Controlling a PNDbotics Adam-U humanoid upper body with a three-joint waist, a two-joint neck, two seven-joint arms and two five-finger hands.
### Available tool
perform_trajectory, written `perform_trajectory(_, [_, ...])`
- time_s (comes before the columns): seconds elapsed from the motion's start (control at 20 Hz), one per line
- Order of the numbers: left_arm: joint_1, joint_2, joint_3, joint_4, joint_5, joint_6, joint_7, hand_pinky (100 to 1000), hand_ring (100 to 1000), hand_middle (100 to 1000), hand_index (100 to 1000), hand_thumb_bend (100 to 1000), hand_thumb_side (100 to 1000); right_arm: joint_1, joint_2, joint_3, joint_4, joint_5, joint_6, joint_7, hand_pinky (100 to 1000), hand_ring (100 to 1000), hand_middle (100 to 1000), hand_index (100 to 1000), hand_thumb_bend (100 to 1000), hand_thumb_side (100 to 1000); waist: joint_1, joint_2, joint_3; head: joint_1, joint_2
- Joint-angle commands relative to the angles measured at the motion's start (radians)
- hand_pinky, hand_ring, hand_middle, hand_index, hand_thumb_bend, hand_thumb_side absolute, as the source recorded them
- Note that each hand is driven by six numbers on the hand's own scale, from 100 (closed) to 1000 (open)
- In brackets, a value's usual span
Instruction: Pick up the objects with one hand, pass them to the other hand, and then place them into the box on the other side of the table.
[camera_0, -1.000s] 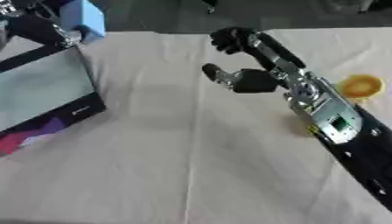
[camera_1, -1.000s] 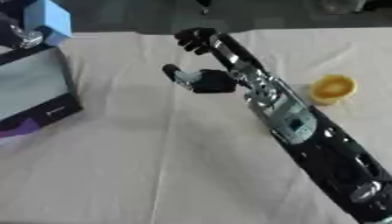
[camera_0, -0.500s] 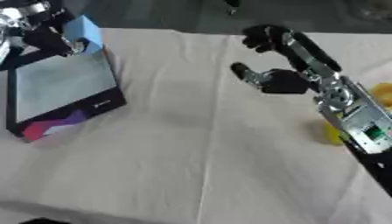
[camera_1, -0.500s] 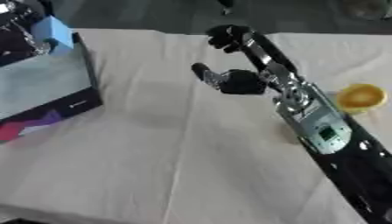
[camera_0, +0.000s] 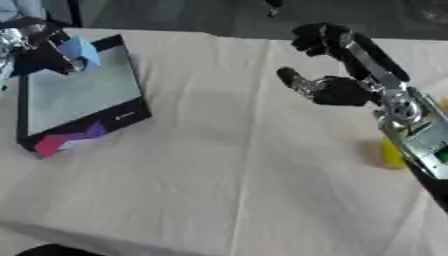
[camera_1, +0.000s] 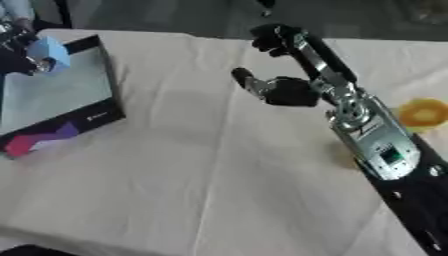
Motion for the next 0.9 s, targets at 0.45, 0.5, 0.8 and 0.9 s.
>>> perform_trajectory(0.45, [-0.025,0.012,0.021,0.044,-0.061,-0.019,-0.002,874,866,812,885,782,472,-0.015,-0.023,-0.018,-0.017,-0.005,0.0,-0.004,805,779,695,820,399,385,-0.007,0.0,-0.002,0.0,-0.001])
perform_trajectory(0.5, [-0.025,0.012,0.021,0.043,-0.063,-0.02,-0.002,873,866,811,885,784,470,-0.015,-0.024,-0.018,-0.017,-0.005,0.0,-0.005,805,779,694,820,399,384,-0.007,0.0,-0.002,-0.002,-0.001])
perform_trajectory(0.8, [-0.021,0.013,0.038,0.005,-0.049,-0.011,0.033,862,854,798,871,701,464,-0.013,-0.03,-0.029,-0.026,-0.008,-0.002,-0.014,805,779,694,820,398,380,-0.009,-0.003,-0.002,-0.042,-0.001])
perform_trajectory(0.9, [-0.017,0.013,0.043,-0.031,-0.029,-0.003,0.063,853,845,791,861,660,460,-0.015,-0.039,-0.035,-0.033,-0.009,0.0,-0.018,807,781,696,821,400,379,-0.011,-0.003,-0.002,-0.069,-0.001])
